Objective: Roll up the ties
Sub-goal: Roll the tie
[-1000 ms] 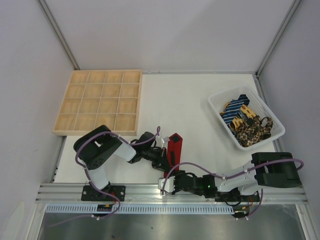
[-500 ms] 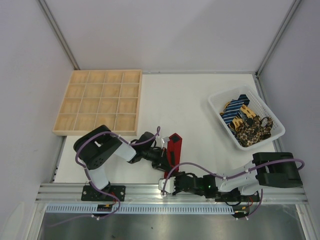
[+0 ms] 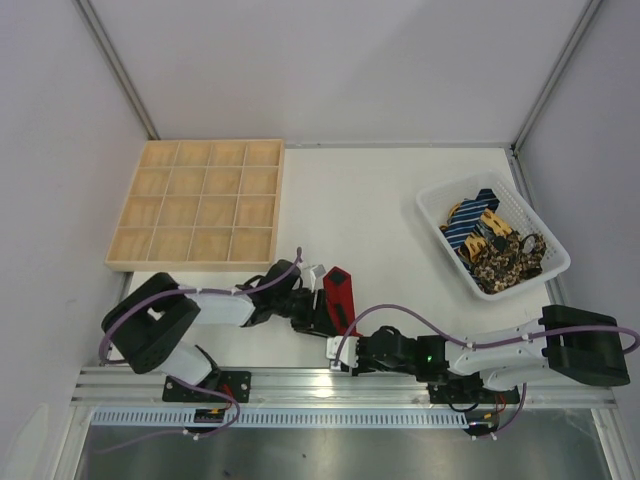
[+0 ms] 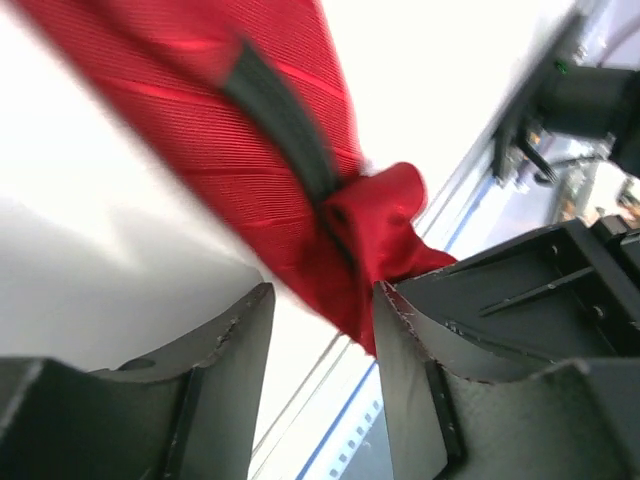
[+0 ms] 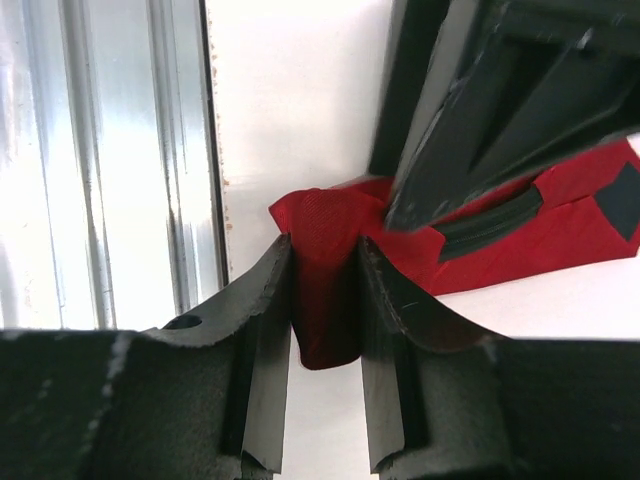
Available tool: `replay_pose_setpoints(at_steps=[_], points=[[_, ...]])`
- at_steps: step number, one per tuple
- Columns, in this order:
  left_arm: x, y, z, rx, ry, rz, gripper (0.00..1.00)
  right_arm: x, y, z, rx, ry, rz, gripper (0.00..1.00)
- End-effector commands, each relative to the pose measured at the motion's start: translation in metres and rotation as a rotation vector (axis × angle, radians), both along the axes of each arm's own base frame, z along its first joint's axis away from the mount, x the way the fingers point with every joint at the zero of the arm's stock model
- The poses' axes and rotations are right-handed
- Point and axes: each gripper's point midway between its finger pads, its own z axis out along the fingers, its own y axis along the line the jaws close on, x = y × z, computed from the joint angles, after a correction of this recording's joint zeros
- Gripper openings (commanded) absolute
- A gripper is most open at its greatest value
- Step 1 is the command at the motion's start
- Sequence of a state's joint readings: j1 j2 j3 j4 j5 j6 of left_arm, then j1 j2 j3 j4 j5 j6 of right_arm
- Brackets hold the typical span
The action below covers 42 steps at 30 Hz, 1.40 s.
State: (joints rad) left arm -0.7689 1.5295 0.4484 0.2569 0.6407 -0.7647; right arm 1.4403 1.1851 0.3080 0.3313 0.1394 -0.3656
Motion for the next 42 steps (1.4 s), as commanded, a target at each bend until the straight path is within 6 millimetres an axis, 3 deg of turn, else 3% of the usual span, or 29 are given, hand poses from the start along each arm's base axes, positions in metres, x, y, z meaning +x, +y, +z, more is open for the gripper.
replay_pose_setpoints(at_steps=[1,5,10,12,14,20,25,31,34,42], points=[[0.014,0.047,-0.033,0.267,-0.08,0.08,0.52,-0.012,-0.005,-0.008,-0.043,0.084,0.021,0.0],[0.021,0.06,-0.02,0.295,-0.112,0.122,0.52,-0.015,-0.004,-0.01,-0.049,0.101,0.034,0.0],[0.034,0.058,-0.001,0.24,-0.154,0.165,0.43,-0.018,-0.001,-0.004,-0.019,0.11,0.049,0.0],[0.041,0.05,0.005,0.213,-0.16,0.163,0.31,-0.018,0.0,0.001,-0.005,0.107,0.056,0.0],[0.047,0.039,0.013,0.167,-0.172,0.161,0.27,-0.02,0.002,0.005,0.006,0.112,0.07,0.0],[0.06,0.009,0.029,0.091,-0.207,0.145,0.26,-0.034,0.009,0.024,0.053,0.156,0.157,0.0],[0.062,-0.011,0.043,0.019,-0.22,0.133,0.26,-0.049,0.01,0.026,0.068,0.212,0.222,0.0],[0.047,-0.034,0.038,-0.003,-0.194,0.059,0.28,-0.05,0.011,0.032,0.093,0.243,0.235,0.0],[0.032,-0.042,0.019,0.012,-0.145,0.028,0.27,-0.044,0.013,0.037,0.106,0.263,0.228,0.0],[0.004,-0.029,-0.013,0.039,-0.08,0.035,0.25,-0.032,0.022,0.054,0.145,0.371,0.241,0.0]])
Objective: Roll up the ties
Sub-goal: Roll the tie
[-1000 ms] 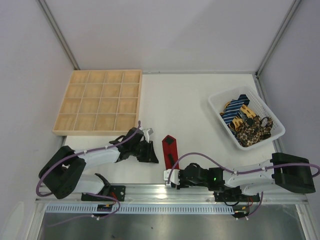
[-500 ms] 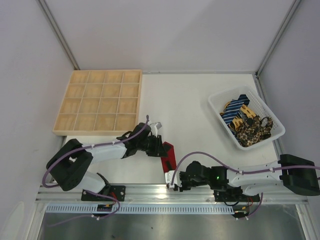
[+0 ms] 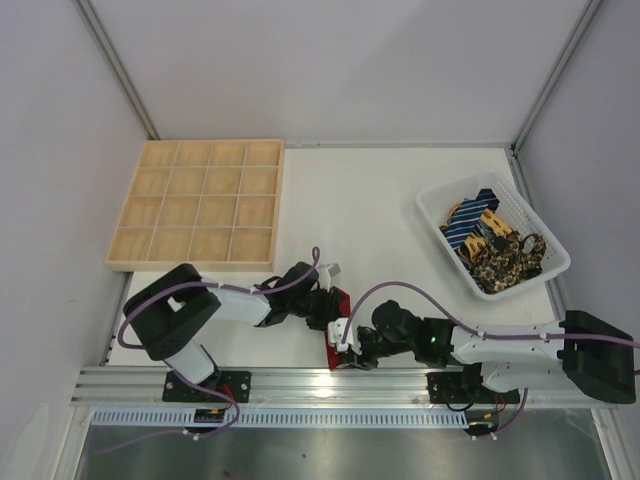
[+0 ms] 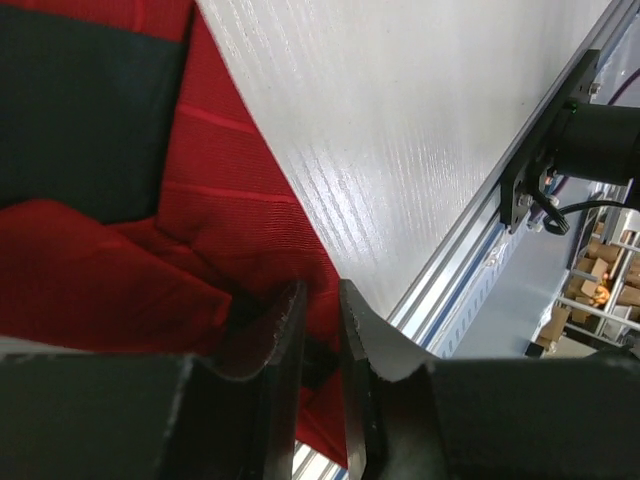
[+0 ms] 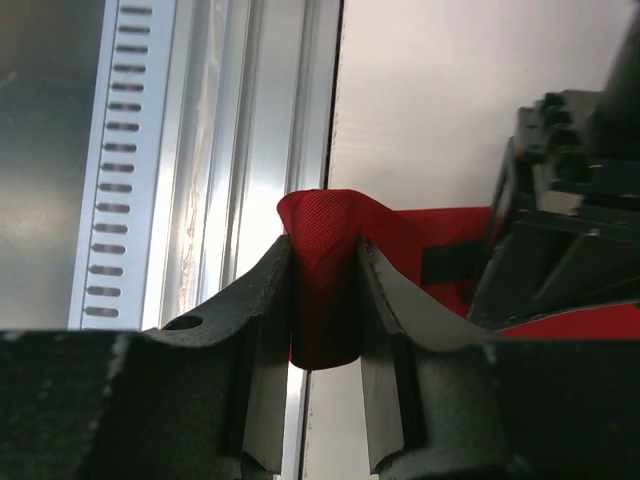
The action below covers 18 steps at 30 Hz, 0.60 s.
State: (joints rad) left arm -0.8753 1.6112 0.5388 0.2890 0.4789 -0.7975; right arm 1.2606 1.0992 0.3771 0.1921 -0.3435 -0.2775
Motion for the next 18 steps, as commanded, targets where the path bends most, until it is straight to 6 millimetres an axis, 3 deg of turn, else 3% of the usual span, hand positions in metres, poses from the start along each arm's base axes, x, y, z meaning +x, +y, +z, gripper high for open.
replay_pose_setpoints(at_steps=[1,6,11,18], points=[[-0.01,0.004,-0.009,-0.011,0.011,0.01,0.25,-0.001,0.016,0.028,0.073,0.073,0.046,0.0],[-0.021,0.012,-0.023,0.006,0.041,0.015,0.25,0.009,0.021,0.034,0.075,0.138,0.051,0.0],[-0.027,0.016,-0.029,0.006,0.056,0.02,0.24,0.013,0.021,0.02,0.042,0.221,0.038,0.0],[-0.027,0.023,-0.032,0.044,0.038,0.023,0.24,0.001,0.013,0.011,0.038,0.324,0.028,0.0]])
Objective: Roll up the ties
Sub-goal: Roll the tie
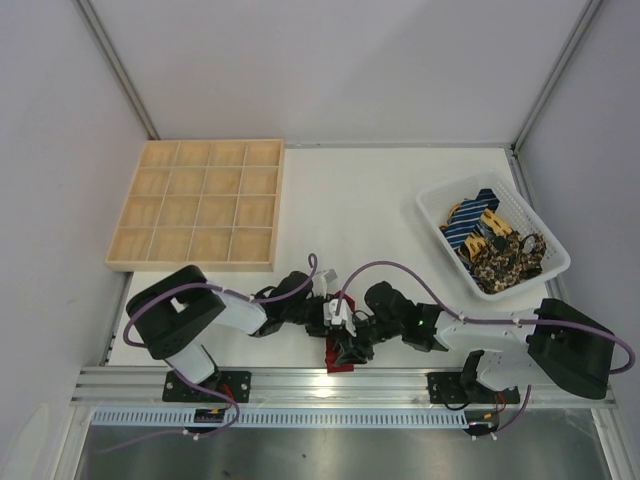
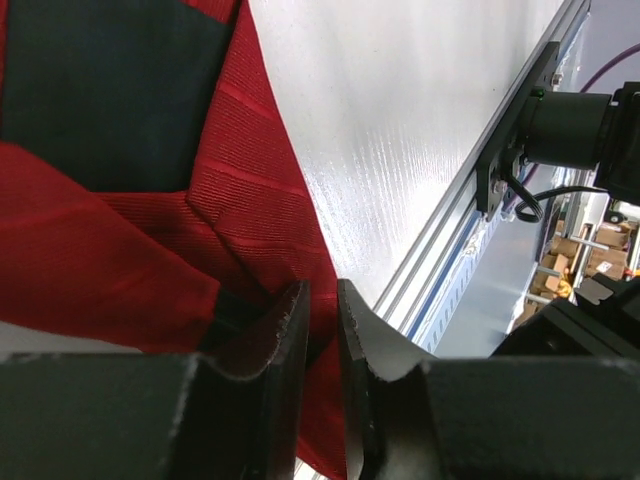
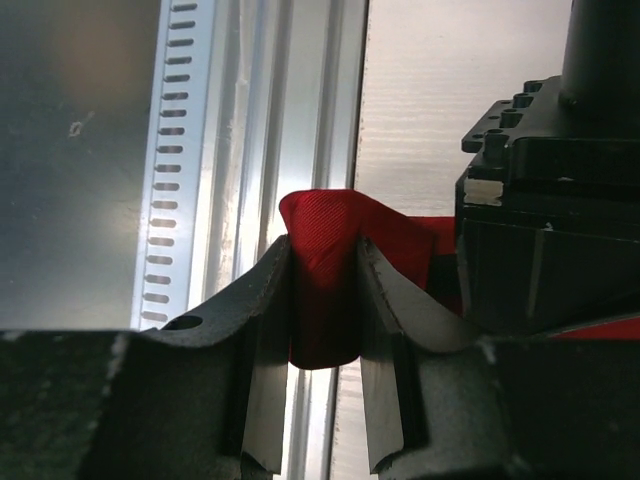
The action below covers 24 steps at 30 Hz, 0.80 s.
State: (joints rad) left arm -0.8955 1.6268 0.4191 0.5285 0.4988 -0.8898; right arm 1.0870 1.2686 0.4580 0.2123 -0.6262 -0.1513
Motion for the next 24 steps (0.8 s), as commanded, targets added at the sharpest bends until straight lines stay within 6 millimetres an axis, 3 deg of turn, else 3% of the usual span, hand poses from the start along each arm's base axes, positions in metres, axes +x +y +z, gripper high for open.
replay_pose_setpoints(at_steps=[1,9,13,20,24], points=[[-0.012,0.024,-0.029,0.141,0.017,0.003,0.24,-0.006,0.003,0.013,0.061,0.05,-0.003,0.0],[-0.009,0.026,-0.023,0.136,-0.012,0.014,0.24,0.0,0.001,0.005,0.057,0.078,-0.05,0.0],[0.003,0.018,0.002,0.077,-0.092,0.029,0.24,-0.001,0.003,0.001,0.047,0.103,-0.027,0.0],[0.025,0.018,0.024,0.109,-0.16,0.056,0.35,0.005,0.004,0.0,0.031,0.133,-0.029,0.0],[0.042,0.027,0.029,0.138,-0.178,0.107,0.37,0.004,0.004,-0.002,0.028,0.14,-0.009,0.0]])
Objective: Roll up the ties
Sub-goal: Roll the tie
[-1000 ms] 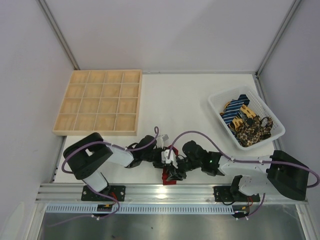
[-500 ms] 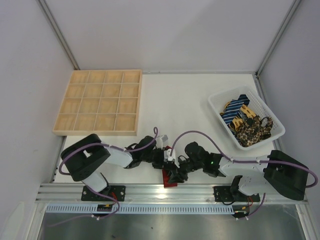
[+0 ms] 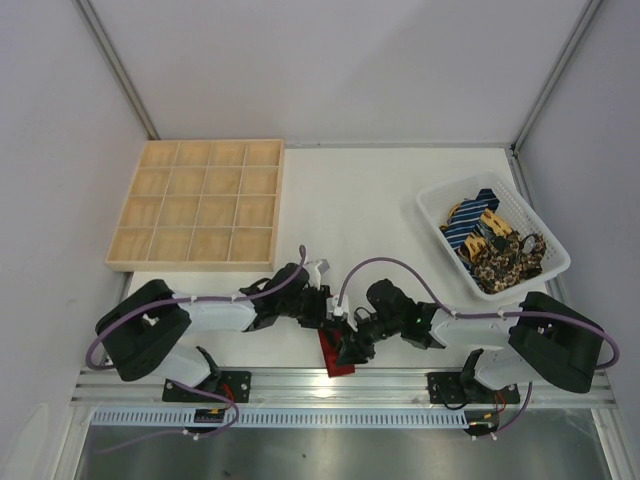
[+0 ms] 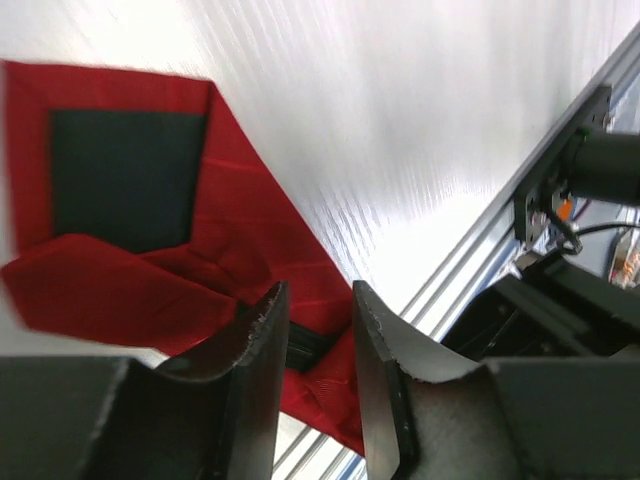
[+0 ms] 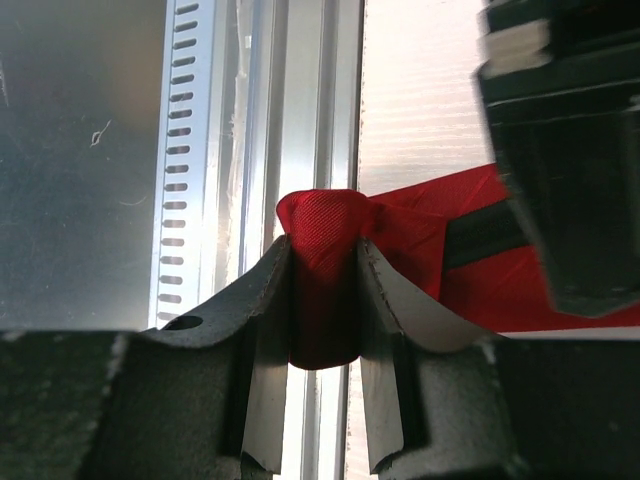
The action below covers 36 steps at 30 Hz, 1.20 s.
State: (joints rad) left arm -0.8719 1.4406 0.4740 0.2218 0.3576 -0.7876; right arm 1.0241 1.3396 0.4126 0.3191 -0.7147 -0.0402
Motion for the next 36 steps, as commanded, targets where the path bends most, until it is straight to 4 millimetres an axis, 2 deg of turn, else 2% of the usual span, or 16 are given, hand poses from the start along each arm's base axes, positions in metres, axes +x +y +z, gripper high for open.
replay_pose_setpoints(at_steps=[1,4,9,15,19,23,26,27,30,36], points=[[0.021,0.007,0.014,0.014,-0.071,0.043,0.38,0.003,0.009,0.012,0.038,-0.006,0.033,0.0],[0.028,0.017,0.014,0.031,-0.079,0.083,0.4,0.002,0.012,0.016,0.048,-0.001,0.057,0.0],[0.034,0.034,-0.001,0.082,-0.06,0.135,0.4,0.007,0.019,0.022,0.063,0.026,0.084,0.0],[0.035,0.048,0.001,0.11,-0.075,0.187,0.4,0.011,0.025,0.024,0.047,0.107,0.122,0.0],[0.037,0.062,0.004,0.133,-0.103,0.246,0.39,0.01,0.026,0.015,0.024,0.176,0.148,0.0],[0.036,0.076,0.015,0.127,-0.143,0.305,0.4,0.012,0.029,0.009,0.011,0.204,0.161,0.0],[0.032,0.087,0.015,0.145,-0.147,0.33,0.4,0.012,0.029,0.004,-0.008,0.237,0.155,0.0],[0.032,0.088,0.022,0.123,-0.164,0.341,0.4,0.016,0.03,0.002,-0.004,0.224,0.139,0.0],[0.028,0.094,0.025,0.123,-0.173,0.35,0.4,0.025,0.03,-0.006,-0.038,0.197,0.102,0.0],[0.016,0.1,0.023,0.128,-0.153,0.332,0.4,0.043,0.034,-0.006,-0.033,0.197,0.041,0.0]])
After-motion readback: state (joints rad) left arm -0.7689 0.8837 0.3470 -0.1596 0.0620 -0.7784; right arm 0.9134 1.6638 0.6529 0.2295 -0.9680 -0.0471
